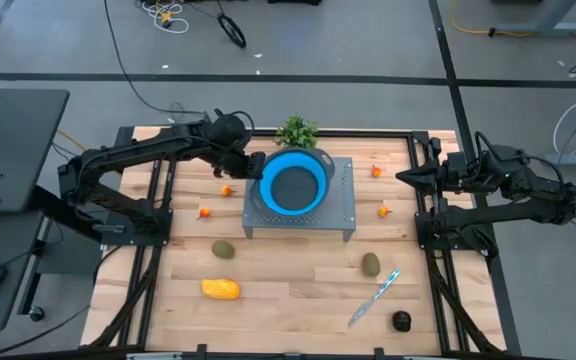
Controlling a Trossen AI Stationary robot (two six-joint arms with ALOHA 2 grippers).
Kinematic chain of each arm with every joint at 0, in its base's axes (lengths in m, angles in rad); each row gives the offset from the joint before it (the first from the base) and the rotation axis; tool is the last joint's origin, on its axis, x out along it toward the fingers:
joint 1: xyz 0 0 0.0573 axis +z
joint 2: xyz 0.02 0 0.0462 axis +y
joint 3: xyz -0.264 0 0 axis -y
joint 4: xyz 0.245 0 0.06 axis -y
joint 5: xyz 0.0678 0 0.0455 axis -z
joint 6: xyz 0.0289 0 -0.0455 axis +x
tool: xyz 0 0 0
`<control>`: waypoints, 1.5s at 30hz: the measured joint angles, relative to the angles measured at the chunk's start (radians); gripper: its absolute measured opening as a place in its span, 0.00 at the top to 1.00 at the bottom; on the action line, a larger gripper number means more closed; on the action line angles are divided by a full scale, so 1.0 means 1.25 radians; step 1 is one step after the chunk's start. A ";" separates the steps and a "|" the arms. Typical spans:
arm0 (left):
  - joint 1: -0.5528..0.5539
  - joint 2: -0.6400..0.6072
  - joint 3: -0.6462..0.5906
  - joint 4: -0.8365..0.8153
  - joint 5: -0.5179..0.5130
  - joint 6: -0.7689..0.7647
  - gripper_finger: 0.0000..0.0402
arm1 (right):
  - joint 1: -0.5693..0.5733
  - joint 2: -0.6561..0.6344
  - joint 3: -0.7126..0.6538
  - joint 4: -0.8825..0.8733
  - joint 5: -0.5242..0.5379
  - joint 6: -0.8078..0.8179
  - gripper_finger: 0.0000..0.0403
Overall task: Pick & Place Fruit
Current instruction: Put the strainer bowl on the shelf, then put the orange pear into the strainer bowl on the shelf
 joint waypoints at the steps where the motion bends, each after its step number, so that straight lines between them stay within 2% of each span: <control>1: -0.001 0.000 0.000 0.001 0.000 0.000 0.93 | 0.000 0.000 0.000 0.000 0.000 0.000 0.96; 9: -0.002 0.000 0.000 0.019 -0.004 0.007 0.91 | 0.000 0.000 0.000 0.000 0.000 -0.004 0.96; 16: -0.002 0.000 0.000 0.094 0.001 0.042 0.77 | 0.000 0.000 0.000 0.000 0.000 -0.004 0.96; 22: -0.002 0.000 0.000 0.097 0.006 0.045 0.64 | 0.000 0.000 0.000 0.000 0.000 -0.004 0.96; 28: -0.002 0.000 0.000 0.097 0.018 0.056 0.56 | 0.000 0.000 0.000 0.000 0.000 -0.004 0.96; 34: -0.002 -0.029 0.000 0.100 0.014 0.082 0.55 | 0.000 0.000 0.000 0.000 0.000 -0.003 0.96; 41: -0.001 -0.083 0.000 0.105 -0.075 0.082 0.57 | 0.000 0.000 0.000 0.000 0.000 -0.004 0.96; 45: -0.001 -0.092 0.000 0.114 -0.094 0.096 0.58 | 0.000 0.000 0.000 0.000 0.000 -0.011 0.96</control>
